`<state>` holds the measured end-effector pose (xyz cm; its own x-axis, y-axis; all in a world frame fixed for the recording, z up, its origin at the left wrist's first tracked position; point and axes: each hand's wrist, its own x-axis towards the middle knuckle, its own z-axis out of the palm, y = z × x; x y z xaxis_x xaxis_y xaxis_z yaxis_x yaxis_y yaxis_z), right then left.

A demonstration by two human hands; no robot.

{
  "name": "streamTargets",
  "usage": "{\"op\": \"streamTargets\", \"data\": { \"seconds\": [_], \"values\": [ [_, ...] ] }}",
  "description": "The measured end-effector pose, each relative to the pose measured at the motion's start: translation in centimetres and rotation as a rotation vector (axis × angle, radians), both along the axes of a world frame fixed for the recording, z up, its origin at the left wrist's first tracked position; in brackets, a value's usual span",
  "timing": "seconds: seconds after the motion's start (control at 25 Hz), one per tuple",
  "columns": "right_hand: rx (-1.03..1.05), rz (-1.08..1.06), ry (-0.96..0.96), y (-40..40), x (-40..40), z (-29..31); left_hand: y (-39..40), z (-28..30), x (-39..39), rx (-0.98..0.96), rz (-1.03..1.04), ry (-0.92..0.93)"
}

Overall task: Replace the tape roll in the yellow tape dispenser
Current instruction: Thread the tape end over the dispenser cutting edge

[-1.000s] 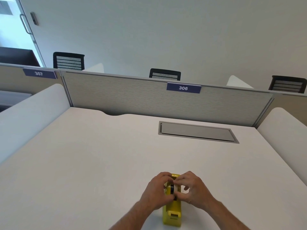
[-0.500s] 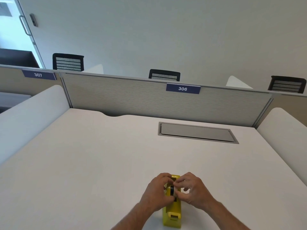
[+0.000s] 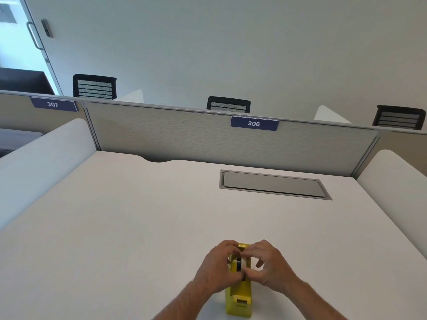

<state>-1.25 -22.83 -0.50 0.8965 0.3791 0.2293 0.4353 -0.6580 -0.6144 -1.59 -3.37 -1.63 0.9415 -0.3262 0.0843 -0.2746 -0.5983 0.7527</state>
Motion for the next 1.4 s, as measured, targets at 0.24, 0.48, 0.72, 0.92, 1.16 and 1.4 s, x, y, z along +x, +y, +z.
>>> {"op": "streamTargets", "data": {
  "seconds": [0.24,0.48,0.72,0.92,1.16,1.4],
  "values": [
    [0.011,-0.006,-0.023,0.07,0.04,-0.22,-0.13,-0.36,0.14,0.005,0.002,0.002],
    [0.047,-0.009,-0.031,0.05,0.18,-0.37,-0.19,-0.62,0.21,0.005,0.006,-0.004],
    [0.047,0.011,-0.028,-0.09,0.10,-0.20,-0.17,-0.80,0.20,0.019,0.010,0.005],
    [0.004,0.008,-0.028,-0.11,0.37,0.04,-0.18,-0.83,0.16,0.009,0.010,-0.019],
    [0.037,0.004,0.014,-0.12,0.18,0.40,-0.09,-0.85,0.14,0.001,0.008,-0.012],
    [-0.023,0.010,-0.009,-0.13,-0.12,0.16,-0.16,-0.79,0.21,0.007,0.003,-0.003]
  ]
}}
